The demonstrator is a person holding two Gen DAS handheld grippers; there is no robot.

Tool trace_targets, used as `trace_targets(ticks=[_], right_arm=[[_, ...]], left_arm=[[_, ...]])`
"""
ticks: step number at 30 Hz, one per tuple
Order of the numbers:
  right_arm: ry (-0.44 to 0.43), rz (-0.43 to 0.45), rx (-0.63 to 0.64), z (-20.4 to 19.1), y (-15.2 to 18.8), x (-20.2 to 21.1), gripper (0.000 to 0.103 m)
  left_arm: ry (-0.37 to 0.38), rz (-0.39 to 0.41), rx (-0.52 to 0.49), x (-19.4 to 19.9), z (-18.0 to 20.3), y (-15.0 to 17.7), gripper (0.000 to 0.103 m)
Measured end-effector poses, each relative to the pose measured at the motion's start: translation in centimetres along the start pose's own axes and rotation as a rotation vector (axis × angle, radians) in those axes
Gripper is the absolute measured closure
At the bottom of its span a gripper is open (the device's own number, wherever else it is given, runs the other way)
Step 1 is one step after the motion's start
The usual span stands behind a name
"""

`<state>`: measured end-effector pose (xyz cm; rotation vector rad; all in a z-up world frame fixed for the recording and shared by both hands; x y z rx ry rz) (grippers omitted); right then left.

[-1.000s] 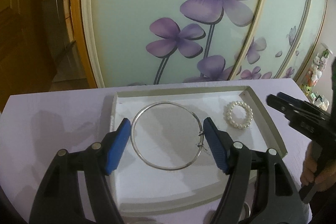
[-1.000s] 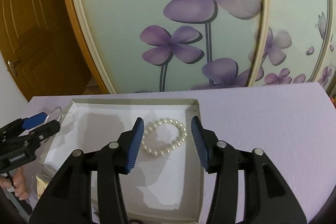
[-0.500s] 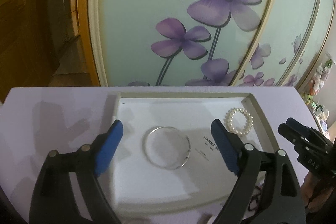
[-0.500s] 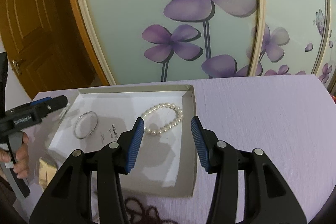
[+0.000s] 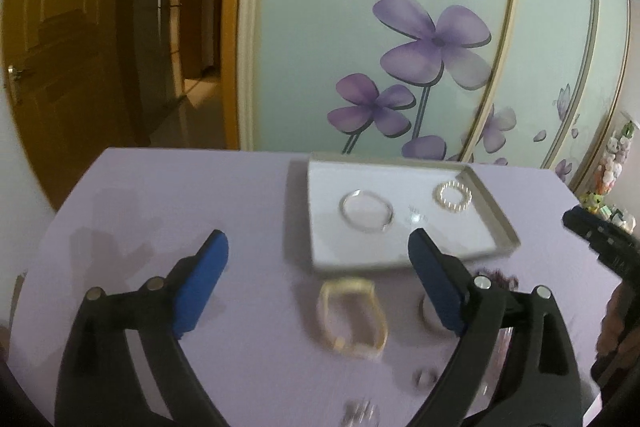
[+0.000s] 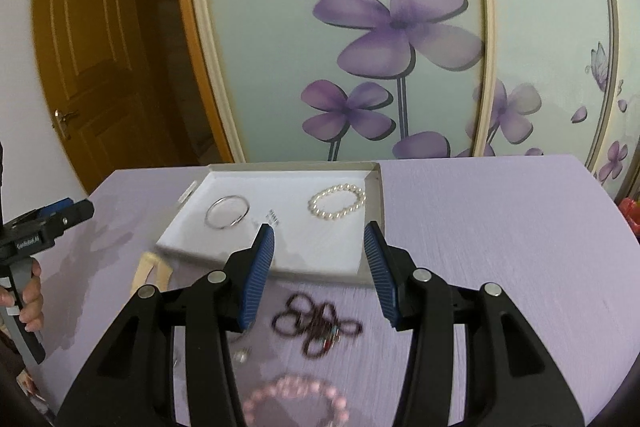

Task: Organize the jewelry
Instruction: 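Withdraw both grippers from the tray, then grasp the pink bead bracelet with the right gripper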

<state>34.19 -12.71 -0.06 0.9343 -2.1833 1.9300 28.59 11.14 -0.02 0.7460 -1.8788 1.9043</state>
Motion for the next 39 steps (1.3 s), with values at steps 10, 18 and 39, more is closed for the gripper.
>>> trace_targets(ticks=[10,18,39], right_arm=[[0.022,-0.013,0.045,0.1,5.1,4.0,0.054],[0.068,-0.07,0.039,1.8,8.3,3.6,0.054],[0.144,-0.303,0.059,3.3,12.6,-1.7,0.064]], left_arm=[[-0.024,0.04,-0.042,5.6,1.5,6.4,0.006],[-0.01,0.02,-0.097,6.1,4.0,9.9,0.006],[-0.015,-0.06,-0.119,3.7,4.5,12.2,0.005]])
Point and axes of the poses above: each gripper's, at about its wrist camera, not at the fingertips, and x roughly against the way its jaws point, z to its right, y to its underside, the point moved 8 cm from there along -x, roughly the way its jaws point, and after that the axes turned 9 degrees about -x, right-handed, at the moved point
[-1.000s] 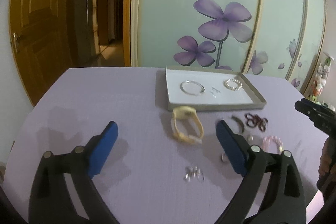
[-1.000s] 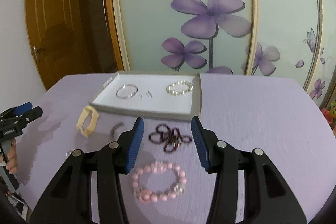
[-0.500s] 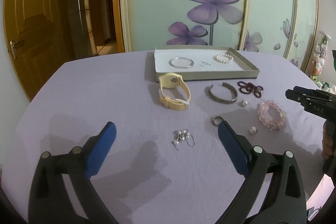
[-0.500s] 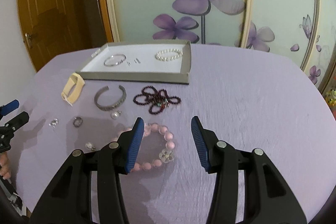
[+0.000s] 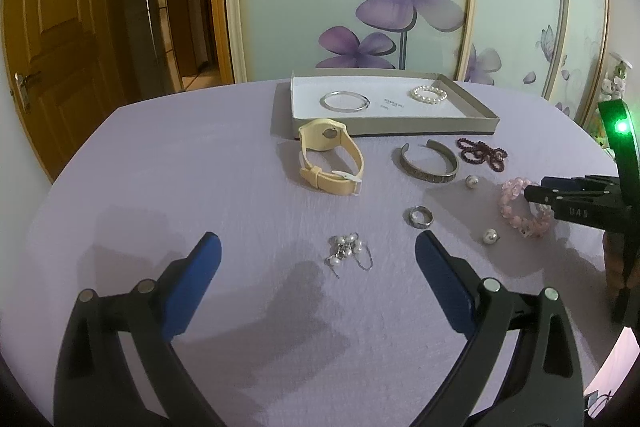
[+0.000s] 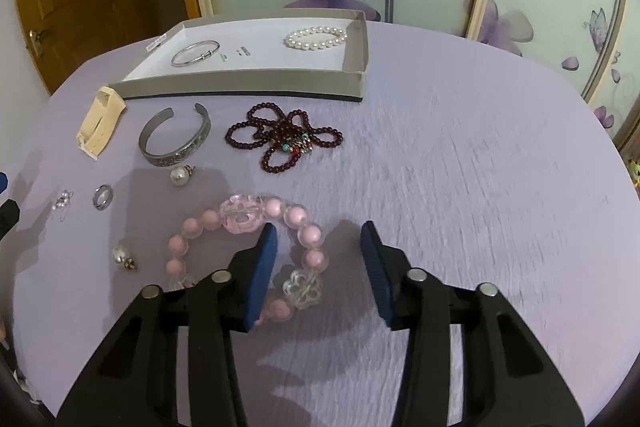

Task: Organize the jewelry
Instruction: 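Grasp the pink bead bracelet with the right gripper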

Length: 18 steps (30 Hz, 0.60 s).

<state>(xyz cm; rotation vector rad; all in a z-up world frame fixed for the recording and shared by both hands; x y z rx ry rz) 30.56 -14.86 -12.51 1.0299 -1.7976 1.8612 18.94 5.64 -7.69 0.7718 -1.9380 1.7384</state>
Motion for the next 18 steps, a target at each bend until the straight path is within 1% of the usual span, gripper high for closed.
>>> trace_targets(ticks=[2,10,11,12,14,16,18], right_arm=[[-0.002,0.0,0.009,-0.28,-0.01,-0.01,0.066],[-0.01,0.002,0.005,-0.34,-0.17,-0.17,0.067],[-0.012,0.002,0.006,-0.35,-0.29,-0.27,0.071],[-0.018,0.003,0.009,-0.43,-0.29,-0.32,0.083],[-0.03,0.001,0.023,-0.79,-0.21,-0.32,0.089],[-0.033,0.0,0.022,-0.96,-0.19,-0.28,0.089],[-0.053,0.01,0.008,-1.02,-0.33,0.05,0.09]], left_arm=[[0.0,-0.003,0.0,-0.12,0.08,0.12,0.005],[0.011,-0.013,0.005,-0.45,0.07,0.25,0.005],[0.013,-0.015,0.006,-0.49,0.09,0.26,0.005],[0.015,-0.016,0.007,-0.53,0.1,0.28,0.005],[0.017,-0.02,0.01,-0.61,0.07,0.33,0.005],[0.021,-0.023,0.013,-0.66,0.06,0.36,0.005],[0.025,-0.026,0.016,-0.69,0.07,0.41,0.005]])
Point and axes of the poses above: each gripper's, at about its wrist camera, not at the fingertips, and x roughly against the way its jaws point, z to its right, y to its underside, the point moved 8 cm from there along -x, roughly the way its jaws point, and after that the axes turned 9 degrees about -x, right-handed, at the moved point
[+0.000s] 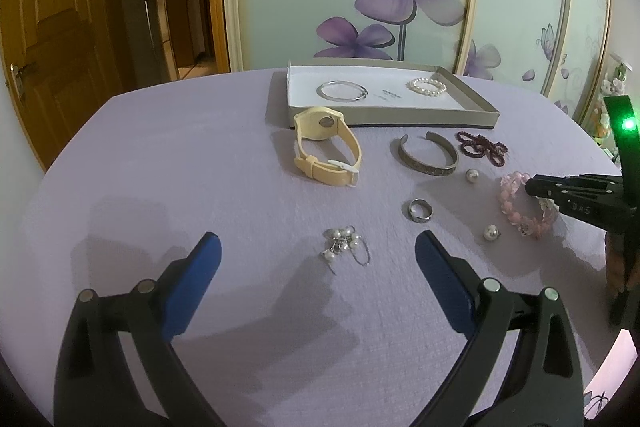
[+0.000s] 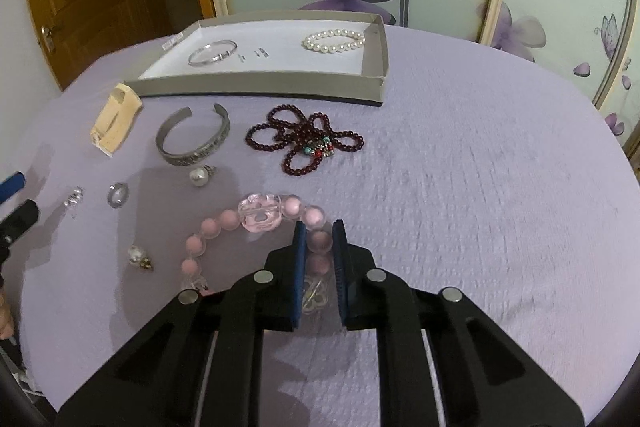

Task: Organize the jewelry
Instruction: 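Grasp the pink bead bracelet with the right gripper, then grasp the pearl drop earrings with the left gripper while the right lifts the pink bracelet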

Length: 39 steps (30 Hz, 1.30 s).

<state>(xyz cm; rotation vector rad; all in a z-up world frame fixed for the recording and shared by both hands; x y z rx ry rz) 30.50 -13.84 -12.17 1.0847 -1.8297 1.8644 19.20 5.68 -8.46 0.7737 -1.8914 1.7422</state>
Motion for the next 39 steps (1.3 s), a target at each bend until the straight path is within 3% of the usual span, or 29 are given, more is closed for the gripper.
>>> trace_targets(ticks=[13,15,22,28,31,34,39], right_arm=[[-0.149,0.186,-0.068,-1.1,-4.1,7.6,0.09],[-0.153,0.204,-0.071,-1.1,-4.5,8.3,0.09],[-0.175,0.213,-0.1,-0.7,-5.2,8.8,0.09],[-0.192,0.2,-0.112,-0.7,-5.1,8.5,0.09],[-0.201,0.2,-0.12,-0.6,-5.1,8.7,0.09],[-0.213,0.197,-0.126,-0.6,-5.1,8.8,0.09],[-0.222,0.196,-0.12,-0.9,-5.0,8.9,0.09]], left_arm=[[0.007,-0.029,0.003,-0.7,0.4,0.0,0.008],[0.017,-0.045,0.007,-1.2,0.6,0.0,0.019],[0.019,-0.103,0.018,-2.8,1.1,0.1,0.034],[0.02,-0.173,-0.002,-4.3,2.1,0.5,0.055],[0.0,-0.174,-0.012,-4.5,2.3,0.3,0.065],[0.003,-0.171,-0.016,-4.7,2.5,0.0,0.086],[0.019,-0.159,-0.017,-4.6,2.6,-0.2,0.098]])
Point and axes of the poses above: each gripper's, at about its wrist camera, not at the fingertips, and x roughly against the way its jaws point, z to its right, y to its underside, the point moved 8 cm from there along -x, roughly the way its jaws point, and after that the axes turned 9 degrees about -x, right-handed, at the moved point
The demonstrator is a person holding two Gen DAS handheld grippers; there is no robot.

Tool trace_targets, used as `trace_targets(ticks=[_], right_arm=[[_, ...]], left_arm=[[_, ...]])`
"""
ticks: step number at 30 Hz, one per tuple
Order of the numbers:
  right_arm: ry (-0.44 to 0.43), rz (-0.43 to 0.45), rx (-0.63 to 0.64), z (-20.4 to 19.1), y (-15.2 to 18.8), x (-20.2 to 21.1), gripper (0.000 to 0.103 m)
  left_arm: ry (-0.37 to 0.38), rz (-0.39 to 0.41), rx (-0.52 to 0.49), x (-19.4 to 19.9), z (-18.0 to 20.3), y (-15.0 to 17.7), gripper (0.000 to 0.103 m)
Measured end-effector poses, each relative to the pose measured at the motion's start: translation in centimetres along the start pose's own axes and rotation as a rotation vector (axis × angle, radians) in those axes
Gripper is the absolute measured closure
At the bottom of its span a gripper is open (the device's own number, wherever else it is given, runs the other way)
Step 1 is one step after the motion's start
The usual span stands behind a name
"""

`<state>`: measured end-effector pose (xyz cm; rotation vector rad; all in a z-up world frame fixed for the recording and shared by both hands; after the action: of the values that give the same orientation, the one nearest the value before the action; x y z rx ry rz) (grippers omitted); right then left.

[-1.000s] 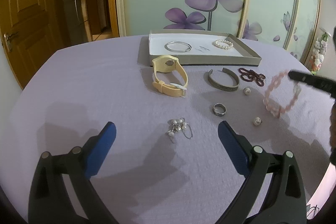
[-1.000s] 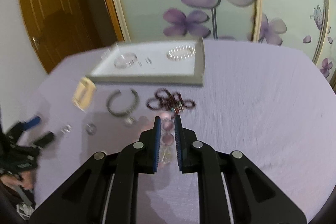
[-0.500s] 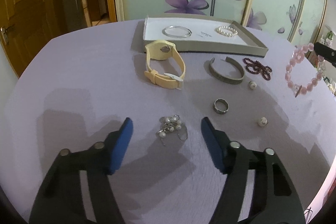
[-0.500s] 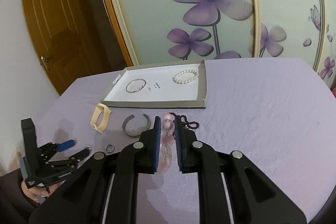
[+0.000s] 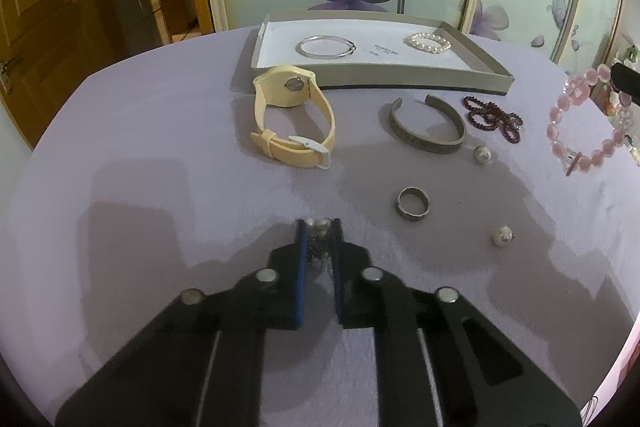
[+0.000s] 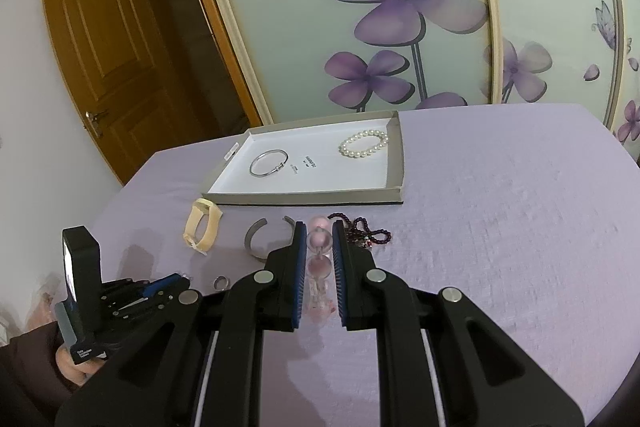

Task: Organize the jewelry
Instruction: 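Grasp the pearl drop earrings with the left gripper while the right lifts the pink bracelet, then carry both items over the tray and open the right gripper to drop the pink bracelet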

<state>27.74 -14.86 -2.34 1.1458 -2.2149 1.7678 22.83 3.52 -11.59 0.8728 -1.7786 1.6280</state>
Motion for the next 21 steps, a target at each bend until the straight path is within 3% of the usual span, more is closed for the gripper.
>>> trace_targets(ticks=[9,21], right_arm=[[-0.01,0.038,0.004,-0.4,-1.0,1.0,0.09],[-0.018,0.077,0.015,-0.9,-2.7,1.7,0.09]], left_arm=[[0.042,0.056,-0.008,2.3,-0.7,-1.1,0.099],[0.075,0.224,-0.004,8.3,-2.0,-7.2,0.099]])
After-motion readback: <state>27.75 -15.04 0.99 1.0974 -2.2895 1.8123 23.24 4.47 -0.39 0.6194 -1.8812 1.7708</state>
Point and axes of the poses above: each gripper's, at about its wrist camera, not at the fingertips, and x roughly against the way its jaws point, z to its right, y to its underside, the point moved 8 cm from there along -x, roughly the way its jaws point, and after that the axes turned 9 degrees about -x, right-handed, at the moved point
